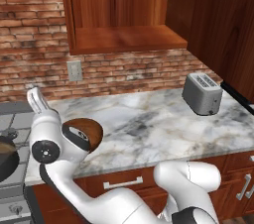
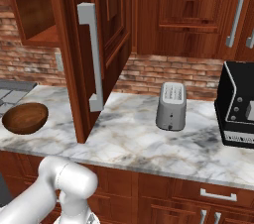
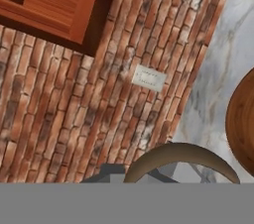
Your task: Open the cabinet and move the ladle to the pot. Then close the cabinet.
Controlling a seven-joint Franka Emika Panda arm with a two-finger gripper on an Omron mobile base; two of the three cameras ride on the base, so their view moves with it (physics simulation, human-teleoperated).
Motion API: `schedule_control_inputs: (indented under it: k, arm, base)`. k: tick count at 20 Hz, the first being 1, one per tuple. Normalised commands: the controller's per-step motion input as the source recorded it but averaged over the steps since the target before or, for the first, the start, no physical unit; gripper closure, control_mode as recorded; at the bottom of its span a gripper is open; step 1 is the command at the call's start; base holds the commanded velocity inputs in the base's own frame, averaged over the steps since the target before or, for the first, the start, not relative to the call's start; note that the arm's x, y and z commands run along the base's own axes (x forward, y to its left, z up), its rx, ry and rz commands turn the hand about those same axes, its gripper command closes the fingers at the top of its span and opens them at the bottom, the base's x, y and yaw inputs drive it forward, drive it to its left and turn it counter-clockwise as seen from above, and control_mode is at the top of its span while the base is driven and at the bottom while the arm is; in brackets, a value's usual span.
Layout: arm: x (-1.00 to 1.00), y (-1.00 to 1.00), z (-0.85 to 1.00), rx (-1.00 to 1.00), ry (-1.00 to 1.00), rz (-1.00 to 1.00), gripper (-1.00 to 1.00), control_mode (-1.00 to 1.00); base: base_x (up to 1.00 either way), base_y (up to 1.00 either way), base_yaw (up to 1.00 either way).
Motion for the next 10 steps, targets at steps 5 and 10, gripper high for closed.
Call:
schedule_control_inputs:
  k: [5, 10]
  arm:
    - [0.14, 0.0, -0.25, -0.01, 0.02, 0.0, 1.0, -1.0]
    - [0.17, 0.0, -0.1, 0.0, 0.0, 0.0, 1.0, -1.0]
  base:
    - [0.0, 0.0, 0.0]
    - [0.0, 0.0, 0.0]
